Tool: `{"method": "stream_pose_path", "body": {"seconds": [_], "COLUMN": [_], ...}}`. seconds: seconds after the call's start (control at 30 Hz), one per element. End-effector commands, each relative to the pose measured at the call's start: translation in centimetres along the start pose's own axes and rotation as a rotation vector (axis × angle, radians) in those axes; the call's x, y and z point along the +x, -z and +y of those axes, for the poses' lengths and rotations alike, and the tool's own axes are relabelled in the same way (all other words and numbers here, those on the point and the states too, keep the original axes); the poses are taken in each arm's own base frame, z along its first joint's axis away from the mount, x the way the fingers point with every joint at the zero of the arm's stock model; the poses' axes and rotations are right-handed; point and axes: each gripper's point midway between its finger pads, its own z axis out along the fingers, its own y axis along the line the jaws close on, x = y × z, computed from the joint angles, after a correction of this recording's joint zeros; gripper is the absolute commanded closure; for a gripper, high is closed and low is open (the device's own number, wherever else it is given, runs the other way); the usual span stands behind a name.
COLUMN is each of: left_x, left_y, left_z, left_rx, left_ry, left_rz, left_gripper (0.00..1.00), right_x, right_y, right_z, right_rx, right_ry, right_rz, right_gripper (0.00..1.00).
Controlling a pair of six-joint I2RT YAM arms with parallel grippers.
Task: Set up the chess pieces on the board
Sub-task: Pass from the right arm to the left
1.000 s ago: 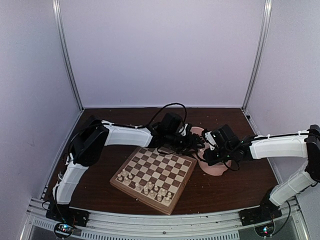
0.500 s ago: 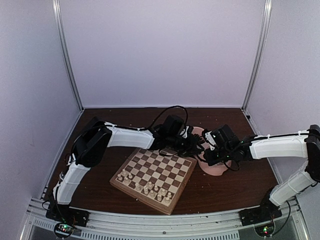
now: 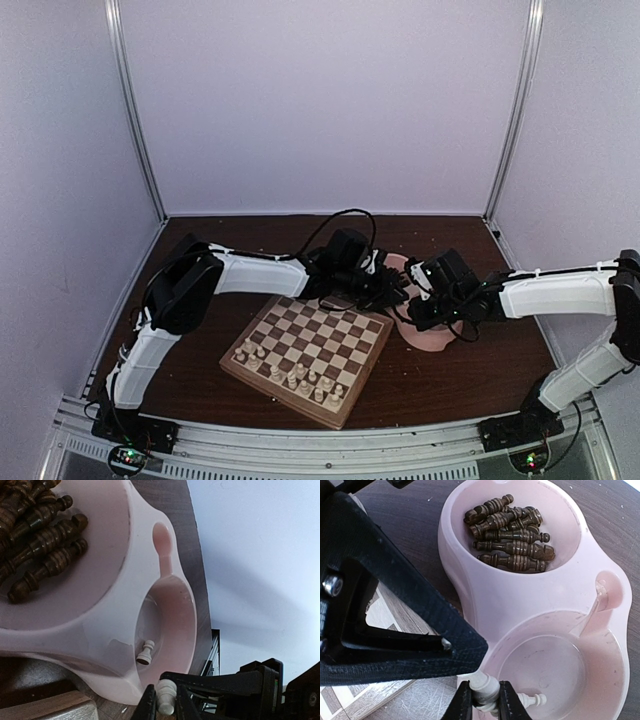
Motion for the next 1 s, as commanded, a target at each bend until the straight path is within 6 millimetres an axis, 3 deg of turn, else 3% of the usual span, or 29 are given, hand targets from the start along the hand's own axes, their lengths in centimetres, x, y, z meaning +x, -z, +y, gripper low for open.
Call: {"method": "stream_pose_path", "body": {"seconds": [0.0,0.23,0.43,0.6,0.8,0.97], "left_x": [-1.2,-2.2,-3.6,-3.6,-3.4,-3.0], "left_y": [0.2,1.3,3.3,4.1,4.6,5.3], "left_z": [-2.1,-3.2,-4.4,-5.2,-6.0,-6.6], "left_rx": [0.046,0.049,0.017,0.020,0.035,0.047], "left_ry": [-0.051,-0.072,-0.116,-0.138,-0.144,-0.145], "left_rz": [-0.044,-0.061,-0.092,-0.090,-0.083,-0.071], "left_gripper": [0.91,0.91,0.92,0.91,0.92,0.92], "right_x": [-1.5,-1.5,-1.5,-1.5,-2.2,-2.8], "right_y": [1.0,1.4,1.7,1.6,2.9,4.4], "right_z": [-0.3,-0.7,-1.0,-1.0,0.4,1.2], "right_rx": [0.025,0.043,0.051,0.050,-0.050,-0.122], "right_ry": [-0.009,-0.018,-0.029,-0.029,-0.020,-0.022], "right_rz": [-0.050,-0.061,-0.075,-0.071,-0.127,-0.196], "right_gripper": [0.83,0.71,0.70,0.68,0.55,0.55]}}
